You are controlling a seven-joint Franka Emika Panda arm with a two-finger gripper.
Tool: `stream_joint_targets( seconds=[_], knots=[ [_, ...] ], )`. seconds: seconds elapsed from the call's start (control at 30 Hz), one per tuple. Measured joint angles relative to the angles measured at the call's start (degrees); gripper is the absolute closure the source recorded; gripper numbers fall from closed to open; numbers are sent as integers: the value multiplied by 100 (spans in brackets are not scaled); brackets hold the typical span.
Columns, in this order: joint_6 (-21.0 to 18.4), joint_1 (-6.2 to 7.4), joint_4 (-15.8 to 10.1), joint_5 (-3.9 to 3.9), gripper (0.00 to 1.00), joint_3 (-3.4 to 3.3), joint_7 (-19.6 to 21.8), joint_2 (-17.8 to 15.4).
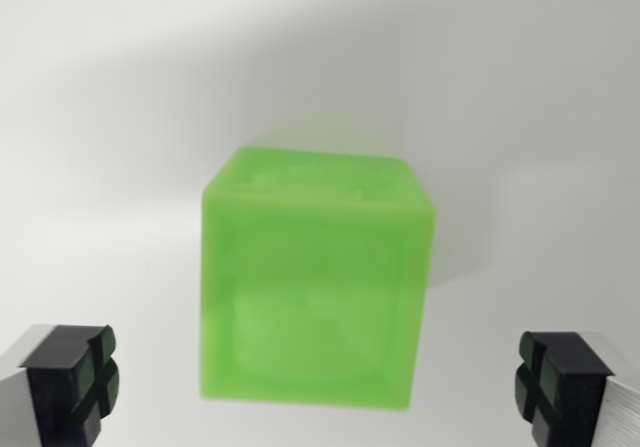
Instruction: Stack cube
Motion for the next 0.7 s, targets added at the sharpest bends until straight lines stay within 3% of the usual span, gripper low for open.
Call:
stream_joint_targets(
  seconds=[0.4, 0.67, 0.7],
  knots=[
    [356, -15, 142, 17, 0, 25, 0, 499],
    [448, -25, 198, 20, 0, 36, 0, 649],
    [451, -26, 202, 20, 100, 37, 0, 655]
  ],
)
